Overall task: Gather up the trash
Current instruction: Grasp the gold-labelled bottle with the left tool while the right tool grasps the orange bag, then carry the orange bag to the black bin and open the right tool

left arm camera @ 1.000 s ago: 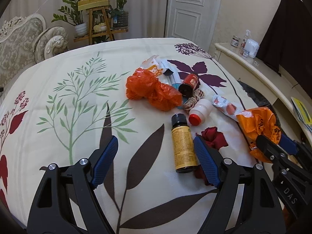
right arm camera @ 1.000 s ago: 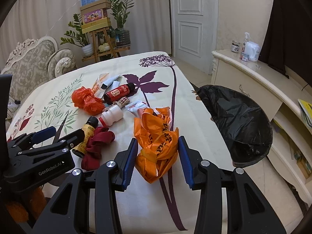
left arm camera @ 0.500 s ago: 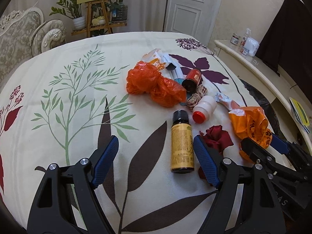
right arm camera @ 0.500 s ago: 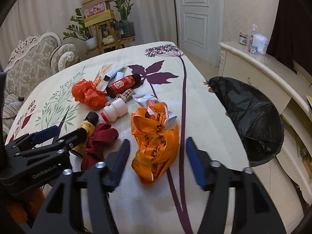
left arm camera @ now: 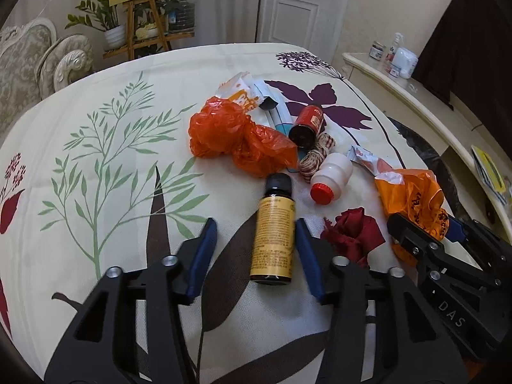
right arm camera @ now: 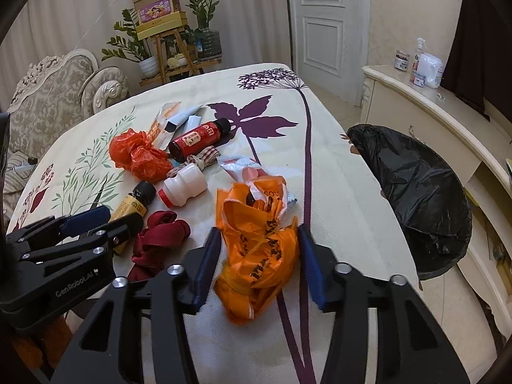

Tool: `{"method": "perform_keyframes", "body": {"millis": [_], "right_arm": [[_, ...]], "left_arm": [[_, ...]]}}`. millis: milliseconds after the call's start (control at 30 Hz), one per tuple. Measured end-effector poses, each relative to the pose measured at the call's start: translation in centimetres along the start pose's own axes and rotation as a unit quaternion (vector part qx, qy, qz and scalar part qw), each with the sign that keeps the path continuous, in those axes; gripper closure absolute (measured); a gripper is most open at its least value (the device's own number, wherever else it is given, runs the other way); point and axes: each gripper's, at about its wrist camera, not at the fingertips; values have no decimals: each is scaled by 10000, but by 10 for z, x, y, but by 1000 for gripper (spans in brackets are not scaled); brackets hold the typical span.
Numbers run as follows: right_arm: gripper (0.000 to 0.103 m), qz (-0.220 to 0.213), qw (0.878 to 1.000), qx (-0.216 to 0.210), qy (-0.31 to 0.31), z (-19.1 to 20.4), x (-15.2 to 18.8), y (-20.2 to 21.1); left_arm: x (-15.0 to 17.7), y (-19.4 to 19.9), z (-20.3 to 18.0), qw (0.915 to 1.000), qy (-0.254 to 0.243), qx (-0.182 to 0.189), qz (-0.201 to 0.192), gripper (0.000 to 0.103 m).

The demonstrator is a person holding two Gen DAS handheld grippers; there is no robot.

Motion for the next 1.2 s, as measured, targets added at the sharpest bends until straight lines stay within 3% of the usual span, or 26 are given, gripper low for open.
{"method": "perform_keyframes", "body": {"millis": [100, 167, 400, 567, 833, 1200], "right_arm": [[59, -27, 10000, -23, 13, 2, 0, 2], [59, -70, 10000, -22, 20, 3, 0, 4], [60, -196, 9998, 32, 8, 2, 0, 17], [60, -340, 9991, 211, -122, -12, -3, 29], [60, -562, 9941, 792, -493, -68, -15, 39], [60, -580, 9861, 1304, -852, -146, -28, 20]], "left_arm": [[1, 0, 1, 10000, -20, -5, -25, 76], [1, 1, 2, 10000, -14, 13, -24, 80], [8, 11, 9, 9999, 81, 110, -63, 80], [7, 34, 0, 9992, 10, 180, -363, 80], [-14, 41, -52, 9958, -362, 601, -592, 80], [-50, -6, -148, 9915, -857, 862, -461, 80]]}}
Point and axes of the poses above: each gripper's, at about its wrist camera, not at the fingertips, and y roughly against the way its jaws point, z to its left, x to its underside, and after that the axes turned 2 degrees about y, right-handed
